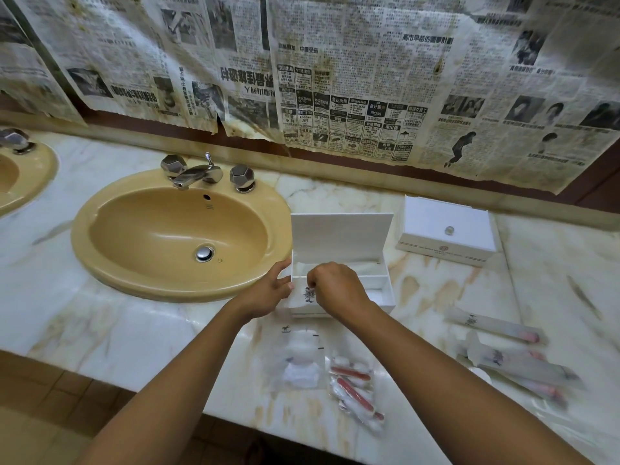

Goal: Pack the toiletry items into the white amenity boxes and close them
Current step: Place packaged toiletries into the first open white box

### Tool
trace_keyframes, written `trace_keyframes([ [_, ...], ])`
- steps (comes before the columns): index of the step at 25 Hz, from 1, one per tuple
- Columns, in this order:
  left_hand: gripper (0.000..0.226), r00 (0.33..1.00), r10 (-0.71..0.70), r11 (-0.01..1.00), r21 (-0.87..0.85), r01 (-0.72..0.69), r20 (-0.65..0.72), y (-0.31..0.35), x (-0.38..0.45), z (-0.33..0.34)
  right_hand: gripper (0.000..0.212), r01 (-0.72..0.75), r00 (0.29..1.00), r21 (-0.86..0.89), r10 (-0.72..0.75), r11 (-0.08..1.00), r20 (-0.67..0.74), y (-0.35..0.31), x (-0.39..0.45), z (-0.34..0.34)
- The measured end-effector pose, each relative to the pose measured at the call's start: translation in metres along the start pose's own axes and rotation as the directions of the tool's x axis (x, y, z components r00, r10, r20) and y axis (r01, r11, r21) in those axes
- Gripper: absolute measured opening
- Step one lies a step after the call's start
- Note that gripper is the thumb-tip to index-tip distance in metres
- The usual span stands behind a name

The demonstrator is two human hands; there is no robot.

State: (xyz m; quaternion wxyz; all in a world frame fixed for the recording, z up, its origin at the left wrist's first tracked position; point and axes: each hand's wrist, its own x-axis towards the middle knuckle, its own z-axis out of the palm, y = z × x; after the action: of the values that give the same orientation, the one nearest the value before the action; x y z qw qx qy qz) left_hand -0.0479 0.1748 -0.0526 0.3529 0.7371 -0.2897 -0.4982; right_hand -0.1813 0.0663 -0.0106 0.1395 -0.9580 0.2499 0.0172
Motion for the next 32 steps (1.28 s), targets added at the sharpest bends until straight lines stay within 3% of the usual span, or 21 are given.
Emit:
trace_keyframes([
  [5,0.055,1.000,-0.001,1.000,-0.014,0.002,0.024,0.000,0.001,0.000,0.017,0.071,0.992,-0.083,-0.061,0.994,0.111,-0.003,-0.002,0.007],
  [9,0.055,0.999,-0.015,1.000,-0.004,0.016,0.031,-0.003,0.003,-0.003,0.016,0.040,0.995,-0.089,-0.032,0.995,0.098,-0.003,0.000,0.013],
  [13,0.055,0.999,-0.010,1.000,0.004,0.010,0.031,-0.003,0.003,-0.004,0.020,-0.015,0.999,0.004,0.015,1.000,0.039,-0.007,-0.002,0.016],
  [18,0.053,1.000,-0.009,1.000,0.008,0.009,0.027,-0.005,0.005,-0.004,0.039,-0.083,0.981,0.161,0.052,0.983,0.187,-0.008,-0.006,0.024],
  [21,0.054,1.000,-0.011,1.000,0.008,0.011,0.029,-0.004,0.005,-0.004,0.035,-0.042,0.993,0.136,0.026,0.990,0.116,-0.009,-0.011,0.023],
  [24,0.055,1.000,-0.002,1.000,-0.007,0.002,0.030,0.001,0.002,-0.002,0.023,0.081,0.993,0.084,-0.073,0.993,-0.095,-0.018,-0.019,0.020],
  [27,0.056,1.000,0.005,1.000,-0.013,-0.004,0.030,0.000,0.001,-0.003,0.020,0.162,0.969,0.084,-0.142,0.983,-0.201,-0.028,-0.032,0.026],
  [32,0.056,1.000,-0.003,1.000,-0.003,0.003,0.020,0.002,-0.003,0.000,0.022,0.216,0.973,0.034,-0.212,0.976,-0.096,-0.038,-0.054,0.043],
])
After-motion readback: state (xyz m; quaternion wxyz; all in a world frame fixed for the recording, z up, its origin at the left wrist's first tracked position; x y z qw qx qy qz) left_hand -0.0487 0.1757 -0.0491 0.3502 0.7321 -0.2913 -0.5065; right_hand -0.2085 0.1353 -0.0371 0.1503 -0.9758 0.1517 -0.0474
